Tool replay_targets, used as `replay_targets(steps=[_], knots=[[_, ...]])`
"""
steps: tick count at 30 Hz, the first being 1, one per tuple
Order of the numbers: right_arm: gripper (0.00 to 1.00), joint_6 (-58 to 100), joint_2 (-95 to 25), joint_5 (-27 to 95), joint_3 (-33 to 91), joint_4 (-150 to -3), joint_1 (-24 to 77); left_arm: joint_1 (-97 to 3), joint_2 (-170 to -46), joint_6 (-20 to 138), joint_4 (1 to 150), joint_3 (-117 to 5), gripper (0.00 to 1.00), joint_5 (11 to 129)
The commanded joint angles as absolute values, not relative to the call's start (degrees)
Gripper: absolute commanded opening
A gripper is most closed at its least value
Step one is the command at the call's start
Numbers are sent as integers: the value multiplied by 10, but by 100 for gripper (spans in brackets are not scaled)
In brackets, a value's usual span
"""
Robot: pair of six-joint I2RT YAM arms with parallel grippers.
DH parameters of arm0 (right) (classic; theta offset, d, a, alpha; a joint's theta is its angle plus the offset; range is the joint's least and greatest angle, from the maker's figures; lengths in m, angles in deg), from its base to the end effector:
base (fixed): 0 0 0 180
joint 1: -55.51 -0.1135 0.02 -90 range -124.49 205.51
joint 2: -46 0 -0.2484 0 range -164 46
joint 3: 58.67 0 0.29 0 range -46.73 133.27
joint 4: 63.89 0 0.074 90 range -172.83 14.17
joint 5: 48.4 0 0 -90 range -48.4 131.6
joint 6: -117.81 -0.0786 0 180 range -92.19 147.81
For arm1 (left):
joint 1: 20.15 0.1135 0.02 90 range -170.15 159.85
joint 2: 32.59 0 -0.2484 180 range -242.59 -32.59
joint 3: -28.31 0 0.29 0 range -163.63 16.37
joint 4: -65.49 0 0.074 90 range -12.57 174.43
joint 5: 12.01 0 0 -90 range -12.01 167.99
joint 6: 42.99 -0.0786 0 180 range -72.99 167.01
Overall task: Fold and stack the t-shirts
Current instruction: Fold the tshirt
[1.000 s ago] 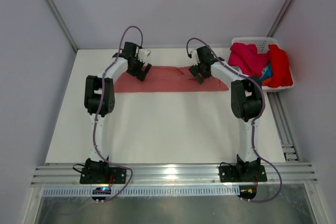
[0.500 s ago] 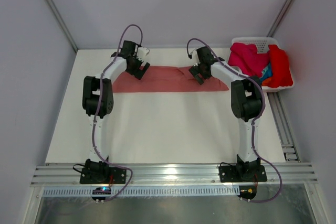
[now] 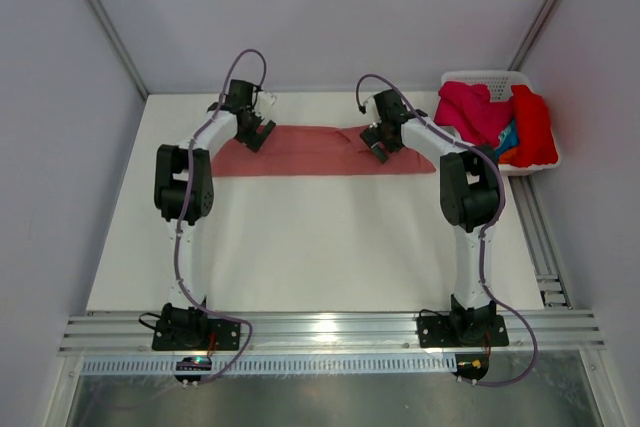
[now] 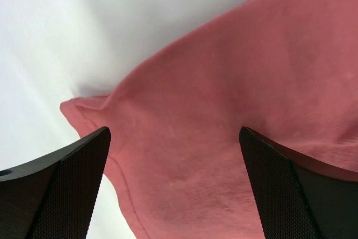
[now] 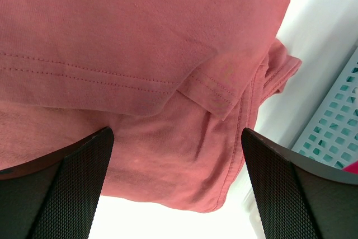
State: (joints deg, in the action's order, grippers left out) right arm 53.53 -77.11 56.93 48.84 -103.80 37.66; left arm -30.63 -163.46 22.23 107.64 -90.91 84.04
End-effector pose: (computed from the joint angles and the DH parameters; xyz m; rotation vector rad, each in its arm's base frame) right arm 0.5012 0.1396 0.1201 -0.8415 2.3907 -0.3939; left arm 0.5487 -0.0931 0.1200 0.7211 2.4125 0.2344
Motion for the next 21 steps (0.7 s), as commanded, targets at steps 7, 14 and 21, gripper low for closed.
replay_targets(steps=[7,14,21], knots=[[99,538,-769,578,527,-1074,373,-306,-1608,165,1070,-842,99,910],[99,544,-789,586,554,-1083,373,-310,-1581,144,1067,-777,99,940],[99,551,-811,598,583,-1093,373,-326,-1532,148,1096,-709,99,935]])
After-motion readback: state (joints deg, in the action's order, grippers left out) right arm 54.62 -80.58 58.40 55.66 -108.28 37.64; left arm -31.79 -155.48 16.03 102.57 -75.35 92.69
